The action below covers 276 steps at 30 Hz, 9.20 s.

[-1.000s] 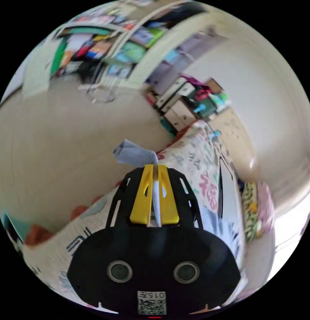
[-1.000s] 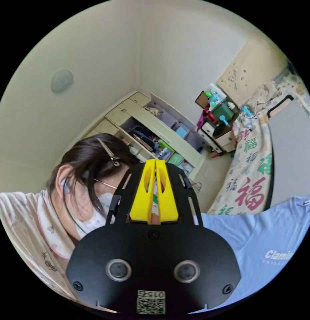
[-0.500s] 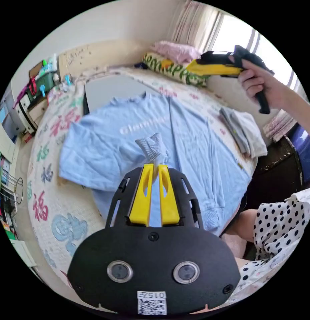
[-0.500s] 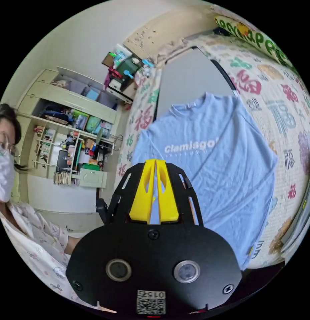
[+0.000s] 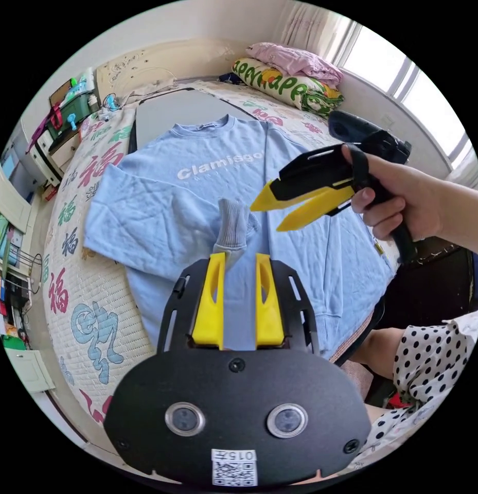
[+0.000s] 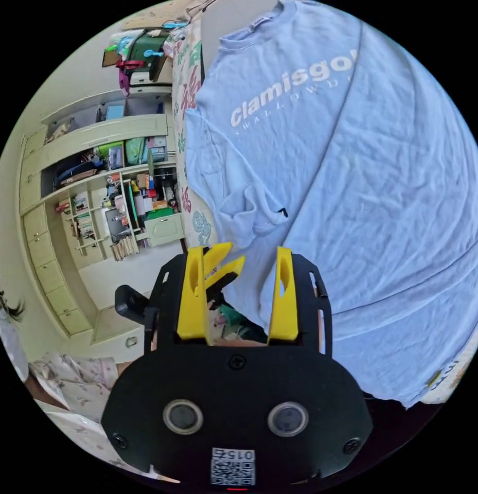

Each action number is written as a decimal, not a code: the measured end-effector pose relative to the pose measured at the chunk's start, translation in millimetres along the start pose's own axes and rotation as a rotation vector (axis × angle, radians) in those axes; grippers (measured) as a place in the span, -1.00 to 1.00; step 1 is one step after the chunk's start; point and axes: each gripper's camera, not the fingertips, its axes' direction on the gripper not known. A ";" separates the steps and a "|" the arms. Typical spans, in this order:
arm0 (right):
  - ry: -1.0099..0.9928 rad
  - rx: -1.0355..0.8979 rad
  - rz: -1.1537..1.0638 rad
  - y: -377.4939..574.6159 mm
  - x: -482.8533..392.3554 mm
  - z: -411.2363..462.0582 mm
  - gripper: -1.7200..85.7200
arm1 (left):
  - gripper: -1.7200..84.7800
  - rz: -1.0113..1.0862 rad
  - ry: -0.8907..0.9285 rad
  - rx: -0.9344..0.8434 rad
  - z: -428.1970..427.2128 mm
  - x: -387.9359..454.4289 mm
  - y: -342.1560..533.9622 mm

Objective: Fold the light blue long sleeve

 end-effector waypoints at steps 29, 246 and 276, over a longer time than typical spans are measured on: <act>0.172 0.233 0.189 210.8 26.8 -295.9 -0.94 | -0.65 -0.409 -0.126 0.102 91.1 -272.7 233.3; 0.247 0.093 0.205 161.9 -168.9 -642.7 -0.80 | -0.82 -0.569 0.009 -0.327 158.4 -261.2 552.0; 0.133 0.337 0.328 168.9 -196.2 -703.4 -0.93 | -0.92 0.331 0.234 -0.466 514.2 131.3 331.8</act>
